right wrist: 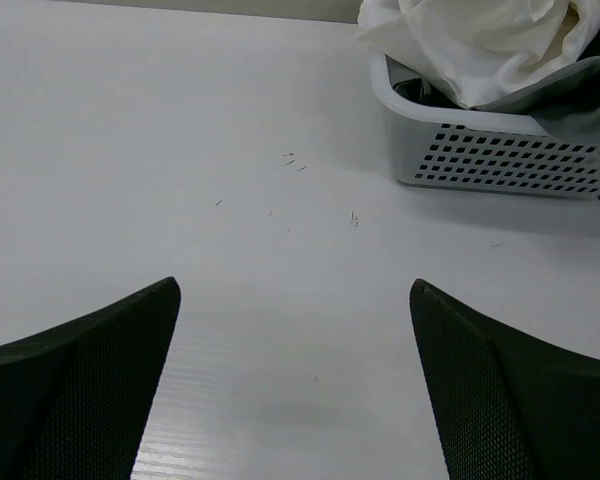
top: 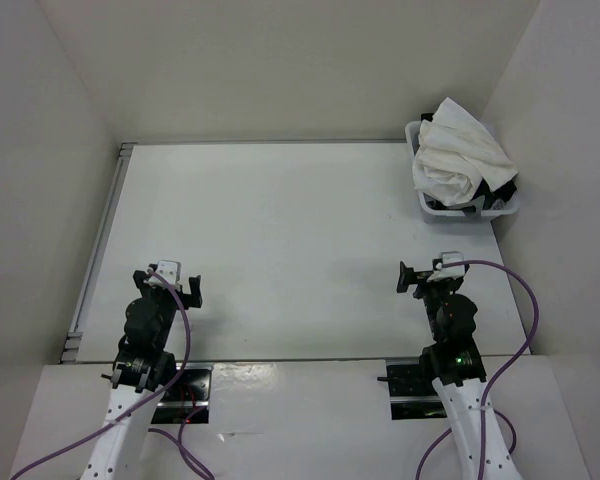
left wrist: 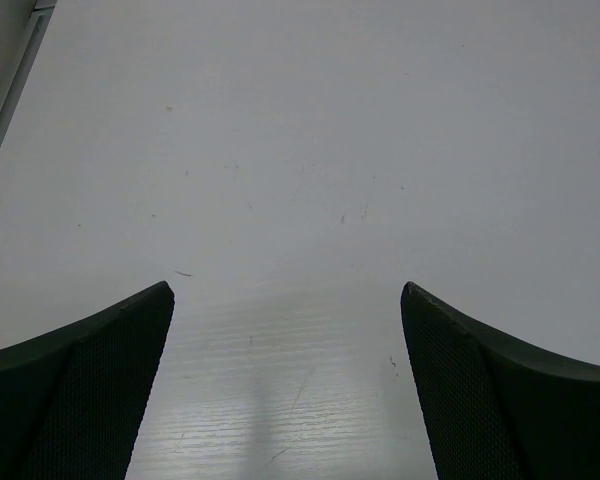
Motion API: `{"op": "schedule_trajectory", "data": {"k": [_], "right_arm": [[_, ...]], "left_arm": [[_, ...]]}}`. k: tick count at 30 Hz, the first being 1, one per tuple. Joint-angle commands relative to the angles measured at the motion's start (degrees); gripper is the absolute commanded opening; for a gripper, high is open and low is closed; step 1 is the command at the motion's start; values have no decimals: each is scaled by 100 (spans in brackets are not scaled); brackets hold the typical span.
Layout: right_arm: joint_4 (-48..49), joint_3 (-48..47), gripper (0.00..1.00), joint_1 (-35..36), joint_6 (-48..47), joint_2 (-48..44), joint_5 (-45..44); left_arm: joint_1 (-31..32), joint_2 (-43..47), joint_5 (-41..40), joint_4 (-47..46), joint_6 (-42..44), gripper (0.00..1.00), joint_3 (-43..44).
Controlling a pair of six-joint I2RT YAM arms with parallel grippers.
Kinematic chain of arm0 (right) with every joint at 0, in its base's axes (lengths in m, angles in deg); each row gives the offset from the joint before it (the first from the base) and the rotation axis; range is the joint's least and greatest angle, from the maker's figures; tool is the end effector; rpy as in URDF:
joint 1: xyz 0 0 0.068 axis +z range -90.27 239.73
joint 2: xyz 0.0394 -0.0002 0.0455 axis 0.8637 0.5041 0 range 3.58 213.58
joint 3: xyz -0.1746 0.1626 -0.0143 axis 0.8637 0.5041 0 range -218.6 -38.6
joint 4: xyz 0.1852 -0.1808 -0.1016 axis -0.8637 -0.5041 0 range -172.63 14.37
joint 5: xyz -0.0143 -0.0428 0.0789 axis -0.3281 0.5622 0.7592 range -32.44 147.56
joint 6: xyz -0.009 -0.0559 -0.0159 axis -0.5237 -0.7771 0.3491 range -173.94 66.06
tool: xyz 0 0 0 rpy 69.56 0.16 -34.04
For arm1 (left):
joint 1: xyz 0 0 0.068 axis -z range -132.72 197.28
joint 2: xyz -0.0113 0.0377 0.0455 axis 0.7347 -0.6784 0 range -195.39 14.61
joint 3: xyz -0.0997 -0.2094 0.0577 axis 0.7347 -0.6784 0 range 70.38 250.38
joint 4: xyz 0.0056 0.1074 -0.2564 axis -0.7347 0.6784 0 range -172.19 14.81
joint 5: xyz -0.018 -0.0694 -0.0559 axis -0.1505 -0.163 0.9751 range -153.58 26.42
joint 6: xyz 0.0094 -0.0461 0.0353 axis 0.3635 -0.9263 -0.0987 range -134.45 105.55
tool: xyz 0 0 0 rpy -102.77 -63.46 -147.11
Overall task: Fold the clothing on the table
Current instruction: Grab the skirt from the pile
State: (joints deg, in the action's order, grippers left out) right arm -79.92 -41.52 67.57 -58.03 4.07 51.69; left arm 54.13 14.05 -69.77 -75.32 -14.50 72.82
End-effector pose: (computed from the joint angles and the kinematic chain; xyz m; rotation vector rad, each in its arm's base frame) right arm 0.1663 0.0185 0.1827 -0.0874 1.6008 -0.0314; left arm 0.1670 -0.0155 0.1741 0.0162 1.6573 -0.0018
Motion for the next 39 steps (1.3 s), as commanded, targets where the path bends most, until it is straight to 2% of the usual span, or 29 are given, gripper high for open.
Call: {"op": "schedule_trajectory", "data": {"k": [1, 8, 10, 12, 15, 18, 21, 22, 24, 25, 27, 32, 35, 39], "right_arm": [[96, 265, 99, -28, 41, -471, -107], [96, 265, 99, -28, 41, -471, -38], [96, 99, 99, -28, -370, -471, 208], [148, -252, 99, -28, -679, -471, 437], [490, -840, 99, -28, -758, -471, -116], [544, -1666, 99, -28, -1425, -296, 174], [158, -2930, 99, -28, -1297, 765, 17], [0, -3708, 99, -28, -1034, 1560, -89], [-667, -4938, 99, -80, -1032, 2355, -168], [-843, -5268, 99, -80, -1032, 2985, -239], [-1274, -6023, 99, -80, -979, 3447, -371], [-2389, -7019, 99, -80, -698, 4684, -407], [-3478, -7520, 99, -80, -461, 5335, -354], [-3947, -7723, 99, -220, -355, 5890, -292]], "left_arm": [[18, 768, -57, -142, -21, 100, -217], [18, 768, -57, -142, -21, 100, -217], [18, 768, -57, -142, -21, 100, -217], [18, 768, -57, -142, -21, 100, -217], [18, 768, -57, -142, -21, 100, -217], [18, 768, -57, -142, -21, 100, -217], [18, 768, -57, -142, -21, 100, -217], [18, 768, -57, -142, -21, 100, -217], [18, 768, -57, -142, -21, 100, -217], [18, 768, -57, -142, -21, 100, -217], [18, 768, -57, -142, -21, 100, -217], [18, 768, -57, -142, -21, 100, -217], [18, 768, -57, -142, -21, 100, -217], [18, 768, -57, -142, -21, 100, -217]]}}
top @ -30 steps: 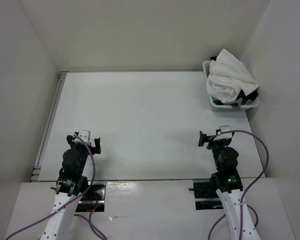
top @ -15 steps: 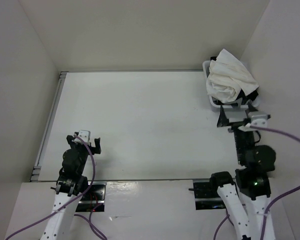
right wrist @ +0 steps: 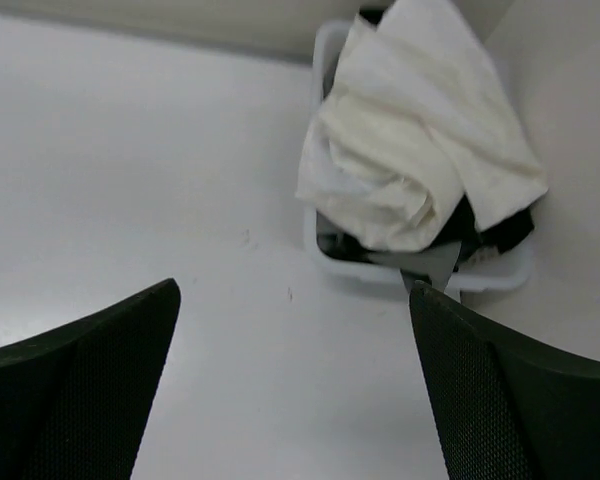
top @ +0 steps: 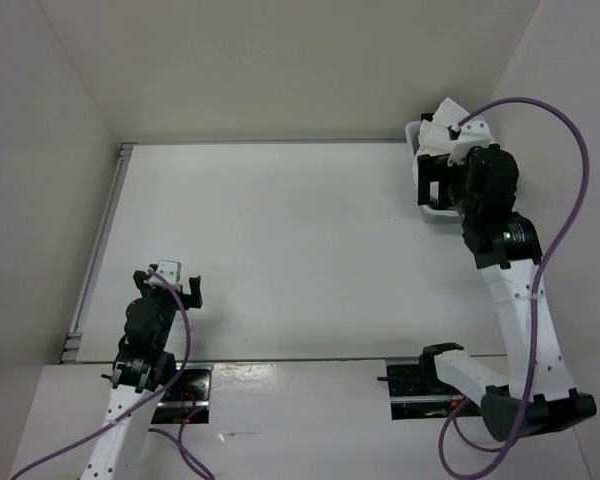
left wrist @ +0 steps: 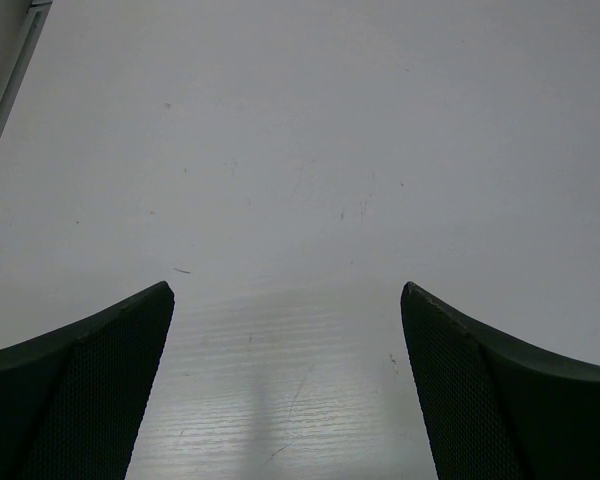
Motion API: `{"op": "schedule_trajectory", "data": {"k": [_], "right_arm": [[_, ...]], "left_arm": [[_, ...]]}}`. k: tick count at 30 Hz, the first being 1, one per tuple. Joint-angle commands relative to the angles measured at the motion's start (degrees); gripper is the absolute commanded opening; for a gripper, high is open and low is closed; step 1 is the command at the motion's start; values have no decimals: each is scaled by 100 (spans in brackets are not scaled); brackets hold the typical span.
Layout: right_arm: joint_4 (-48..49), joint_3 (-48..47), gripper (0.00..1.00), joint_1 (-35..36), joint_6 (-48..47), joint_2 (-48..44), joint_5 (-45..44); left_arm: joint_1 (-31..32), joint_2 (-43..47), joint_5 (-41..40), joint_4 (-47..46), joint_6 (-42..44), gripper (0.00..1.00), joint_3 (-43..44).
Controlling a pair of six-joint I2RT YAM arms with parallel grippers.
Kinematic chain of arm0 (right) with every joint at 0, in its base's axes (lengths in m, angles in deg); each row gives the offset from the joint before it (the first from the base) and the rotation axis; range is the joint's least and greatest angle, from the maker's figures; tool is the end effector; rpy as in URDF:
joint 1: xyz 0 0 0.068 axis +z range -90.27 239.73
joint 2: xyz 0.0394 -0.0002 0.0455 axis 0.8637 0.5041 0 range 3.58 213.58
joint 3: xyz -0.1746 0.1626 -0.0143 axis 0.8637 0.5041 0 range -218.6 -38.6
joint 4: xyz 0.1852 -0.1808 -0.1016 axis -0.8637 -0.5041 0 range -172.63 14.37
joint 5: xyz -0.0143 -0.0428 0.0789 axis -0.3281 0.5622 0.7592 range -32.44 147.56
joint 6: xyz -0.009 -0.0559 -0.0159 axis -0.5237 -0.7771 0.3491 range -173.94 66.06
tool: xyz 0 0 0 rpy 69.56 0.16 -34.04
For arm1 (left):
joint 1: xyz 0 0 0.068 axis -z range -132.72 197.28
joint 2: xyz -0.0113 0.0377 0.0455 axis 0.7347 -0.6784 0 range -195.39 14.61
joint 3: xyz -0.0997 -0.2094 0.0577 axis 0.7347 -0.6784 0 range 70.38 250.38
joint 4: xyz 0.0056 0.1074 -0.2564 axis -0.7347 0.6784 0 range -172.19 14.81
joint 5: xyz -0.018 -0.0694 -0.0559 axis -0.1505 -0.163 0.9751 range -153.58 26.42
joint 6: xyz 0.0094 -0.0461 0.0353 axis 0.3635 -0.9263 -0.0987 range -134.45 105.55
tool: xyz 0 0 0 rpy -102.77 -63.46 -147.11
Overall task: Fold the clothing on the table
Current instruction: Grab the skirt from the pile
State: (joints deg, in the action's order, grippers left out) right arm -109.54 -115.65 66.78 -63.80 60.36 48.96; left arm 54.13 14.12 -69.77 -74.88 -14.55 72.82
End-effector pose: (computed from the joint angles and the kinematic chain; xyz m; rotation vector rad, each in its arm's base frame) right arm 0.2320 0.0223 0.4248 -0.1600 1.8023 -0.1706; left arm 0.1669 -0.0154 0.1734 0.0161 1.6637 -0.0019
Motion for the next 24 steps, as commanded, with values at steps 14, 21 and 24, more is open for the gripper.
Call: {"op": "schedule_trajectory", "data": {"k": [14, 21, 24], "right_arm": [[-582, -328, 99, -1240, 2, 589, 640], [-529, -573, 99, -1540, -68, 764, 1034], [-660, -976, 99, -1707, 55, 1168, 1324]], "left_arm": [[18, 761, 258, -265, 420, 100, -113], [18, 211, 504, -1592, 1572, 100, 1186], [18, -1523, 26, -499, 1794, 100, 2880]]}}
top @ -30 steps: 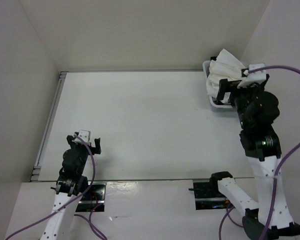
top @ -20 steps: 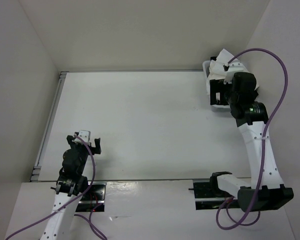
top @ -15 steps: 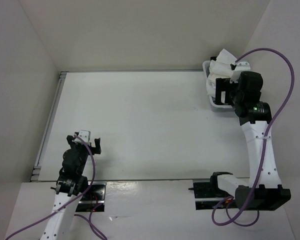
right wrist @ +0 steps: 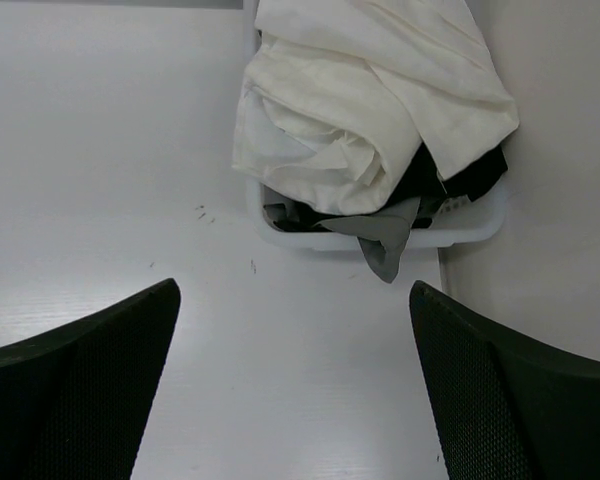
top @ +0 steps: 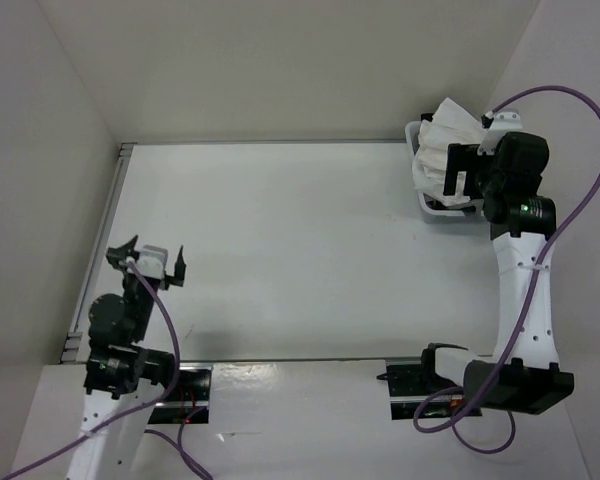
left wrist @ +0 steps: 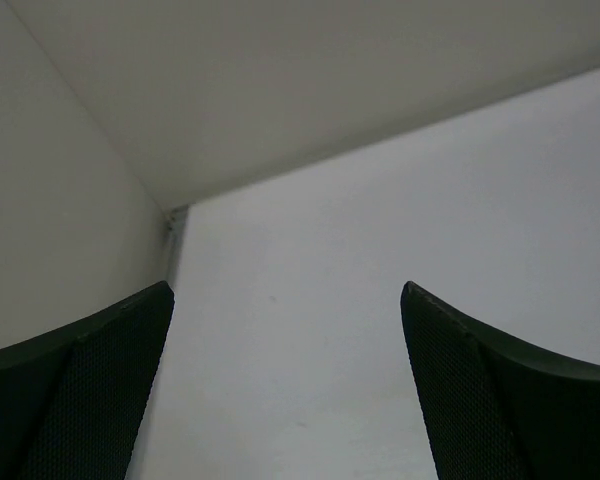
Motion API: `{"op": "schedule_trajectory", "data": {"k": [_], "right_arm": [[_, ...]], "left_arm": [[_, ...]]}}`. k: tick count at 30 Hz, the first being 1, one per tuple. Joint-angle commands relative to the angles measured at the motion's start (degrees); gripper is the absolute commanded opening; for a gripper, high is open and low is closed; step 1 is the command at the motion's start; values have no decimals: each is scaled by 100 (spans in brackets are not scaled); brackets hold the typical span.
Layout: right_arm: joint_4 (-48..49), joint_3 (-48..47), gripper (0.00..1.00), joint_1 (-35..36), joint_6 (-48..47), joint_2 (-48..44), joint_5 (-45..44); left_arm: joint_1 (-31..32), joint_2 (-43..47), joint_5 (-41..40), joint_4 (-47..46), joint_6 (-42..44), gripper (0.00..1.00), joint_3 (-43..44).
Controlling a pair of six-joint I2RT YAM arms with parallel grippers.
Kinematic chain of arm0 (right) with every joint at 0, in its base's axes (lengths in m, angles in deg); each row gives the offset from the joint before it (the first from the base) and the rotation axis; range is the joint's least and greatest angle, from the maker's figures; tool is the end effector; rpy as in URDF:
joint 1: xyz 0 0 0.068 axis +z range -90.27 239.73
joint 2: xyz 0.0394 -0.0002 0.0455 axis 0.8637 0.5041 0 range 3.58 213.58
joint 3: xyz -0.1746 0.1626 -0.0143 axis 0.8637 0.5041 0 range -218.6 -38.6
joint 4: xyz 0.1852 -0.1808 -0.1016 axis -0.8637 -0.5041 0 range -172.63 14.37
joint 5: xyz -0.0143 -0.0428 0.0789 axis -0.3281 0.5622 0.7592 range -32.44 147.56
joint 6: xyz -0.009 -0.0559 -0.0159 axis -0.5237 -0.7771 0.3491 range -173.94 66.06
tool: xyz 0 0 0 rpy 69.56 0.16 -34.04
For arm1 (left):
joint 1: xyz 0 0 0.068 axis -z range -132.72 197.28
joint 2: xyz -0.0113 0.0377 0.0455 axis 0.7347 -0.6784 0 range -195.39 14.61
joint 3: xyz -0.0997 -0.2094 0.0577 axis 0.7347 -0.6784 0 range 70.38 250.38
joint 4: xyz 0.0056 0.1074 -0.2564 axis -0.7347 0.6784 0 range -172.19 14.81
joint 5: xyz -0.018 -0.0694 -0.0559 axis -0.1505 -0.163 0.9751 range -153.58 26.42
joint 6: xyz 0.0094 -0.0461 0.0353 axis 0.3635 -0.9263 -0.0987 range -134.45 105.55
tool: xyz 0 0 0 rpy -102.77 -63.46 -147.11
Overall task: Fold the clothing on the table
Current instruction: Grab the skirt from the pile
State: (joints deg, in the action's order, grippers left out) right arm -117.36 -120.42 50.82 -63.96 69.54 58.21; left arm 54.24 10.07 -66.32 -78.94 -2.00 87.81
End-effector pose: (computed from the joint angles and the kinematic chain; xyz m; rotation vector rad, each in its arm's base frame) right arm 0.2647 -0.0410 0.4011 -0.0269 2.0277 -0.1976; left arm 0.1486 -0.0161 0.2682 0.1973 1.3898 0.1132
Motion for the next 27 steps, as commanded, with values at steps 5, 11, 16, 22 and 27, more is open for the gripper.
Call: {"op": "schedule_trajectory", "data": {"k": [5, 11, 16, 22, 27], "right_arm": [[-97, -1037, 99, -445, 123, 1180, 884], [-721, -2064, 99, -507, 123, 2787, 1042], [-881, -2874, 99, -560, 1, 3634, 877], [-406, -3216, 99, -560, -61, 4197, 411], [-282, -3384, 99, -560, -123, 4636, 296]], "left_arm": [[7, -4732, -1553, 2019, -416, 100, 5124], [-326, -6742, -1589, 3919, -733, 100, 7940], [-782, -7035, -730, 4220, -1034, 100, 7680], [-1397, -6613, -499, 3648, -770, 100, 6528], [-1847, -6613, 140, 3921, -972, 100, 6291]]}}
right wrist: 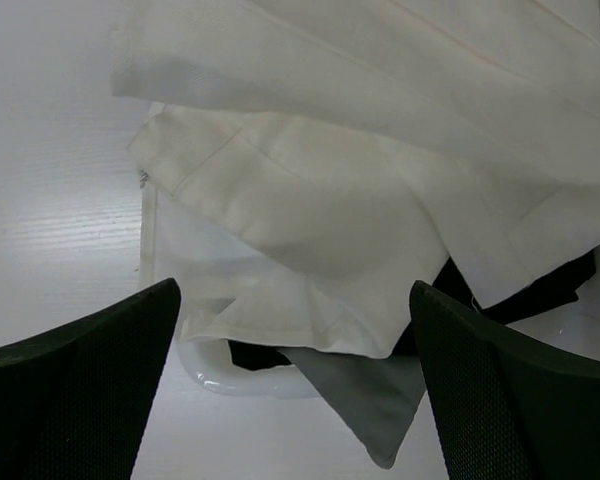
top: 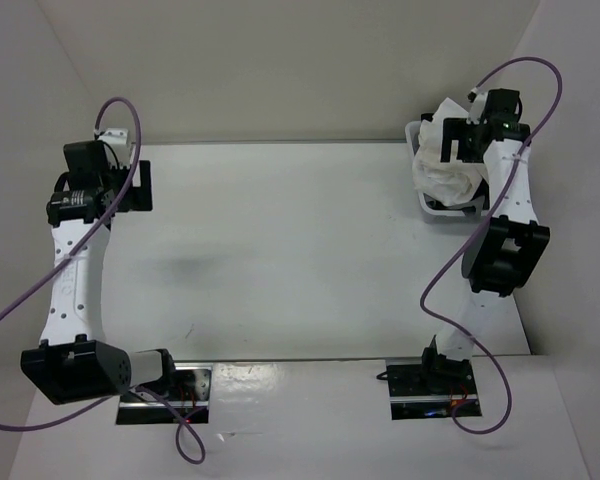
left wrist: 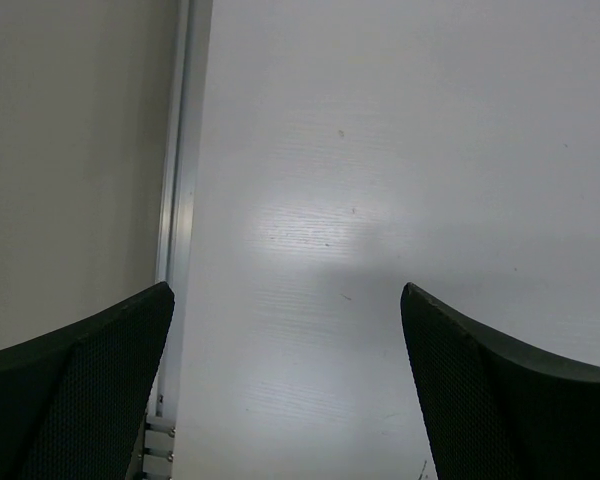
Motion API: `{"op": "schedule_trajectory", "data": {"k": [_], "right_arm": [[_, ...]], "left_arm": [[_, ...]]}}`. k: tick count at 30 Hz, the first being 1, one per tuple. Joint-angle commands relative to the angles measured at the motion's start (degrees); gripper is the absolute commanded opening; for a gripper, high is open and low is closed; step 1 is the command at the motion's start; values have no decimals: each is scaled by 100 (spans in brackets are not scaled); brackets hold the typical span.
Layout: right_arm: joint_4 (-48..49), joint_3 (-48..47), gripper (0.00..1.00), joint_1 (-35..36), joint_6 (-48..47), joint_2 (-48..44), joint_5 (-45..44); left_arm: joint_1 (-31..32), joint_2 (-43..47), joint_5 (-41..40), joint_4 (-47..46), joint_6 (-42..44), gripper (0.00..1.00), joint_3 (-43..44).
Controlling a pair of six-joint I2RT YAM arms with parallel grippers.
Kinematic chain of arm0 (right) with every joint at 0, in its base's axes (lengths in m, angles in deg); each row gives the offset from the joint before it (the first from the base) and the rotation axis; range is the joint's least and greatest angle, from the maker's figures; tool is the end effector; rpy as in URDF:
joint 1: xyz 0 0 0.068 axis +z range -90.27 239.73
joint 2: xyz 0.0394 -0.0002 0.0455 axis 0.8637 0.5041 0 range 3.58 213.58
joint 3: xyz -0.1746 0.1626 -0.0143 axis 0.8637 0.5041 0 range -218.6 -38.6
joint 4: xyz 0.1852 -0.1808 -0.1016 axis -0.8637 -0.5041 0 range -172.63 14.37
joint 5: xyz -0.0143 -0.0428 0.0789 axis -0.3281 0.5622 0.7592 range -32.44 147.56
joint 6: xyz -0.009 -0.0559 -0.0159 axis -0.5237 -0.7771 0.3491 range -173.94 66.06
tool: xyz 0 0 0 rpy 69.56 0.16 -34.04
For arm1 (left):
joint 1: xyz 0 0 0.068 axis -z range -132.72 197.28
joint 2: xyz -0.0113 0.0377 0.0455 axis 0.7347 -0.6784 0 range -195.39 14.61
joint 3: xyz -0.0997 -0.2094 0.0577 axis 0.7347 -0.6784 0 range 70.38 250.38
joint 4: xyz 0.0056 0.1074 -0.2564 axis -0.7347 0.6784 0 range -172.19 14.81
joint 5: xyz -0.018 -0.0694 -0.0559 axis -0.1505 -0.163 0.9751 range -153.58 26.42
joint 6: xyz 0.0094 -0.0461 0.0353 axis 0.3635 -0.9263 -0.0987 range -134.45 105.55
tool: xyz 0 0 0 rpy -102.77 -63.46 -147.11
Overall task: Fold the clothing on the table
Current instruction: Grab the skirt from the pile
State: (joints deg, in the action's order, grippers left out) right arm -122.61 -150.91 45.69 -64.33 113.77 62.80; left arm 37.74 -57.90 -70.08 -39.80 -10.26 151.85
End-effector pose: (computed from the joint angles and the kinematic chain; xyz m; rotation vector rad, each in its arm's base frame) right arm 0.4295 -0.1034 0.3159 0.0301 2.3517 -0.1016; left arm 0.2935 0.0542 0.3678 -0.1668 2.1551 0.2609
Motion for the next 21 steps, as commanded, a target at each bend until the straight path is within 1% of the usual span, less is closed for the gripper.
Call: {"op": "schedule_trajectory", "data": {"k": [1, 3, 8, 18, 21], "right_arm": [[242, -335, 99, -46, -138, 213, -215], [364, -335, 99, -46, -138, 292, -277], [584, -81, 99, -46, -261, 398, -330], [866, 411, 99, -46, -314, 705, -330], [919, 464, 95, -46, -314, 758, -330]], "left_arm": [[-250, 185, 658, 58, -146, 100, -166], [-355, 185, 860, 59, -146, 100, -341], [-408, 316, 1045, 59, -208, 100, -562], [-566, 421, 993, 6, -208, 100, -799], [-566, 483, 993, 6, -208, 100, -852]]}}
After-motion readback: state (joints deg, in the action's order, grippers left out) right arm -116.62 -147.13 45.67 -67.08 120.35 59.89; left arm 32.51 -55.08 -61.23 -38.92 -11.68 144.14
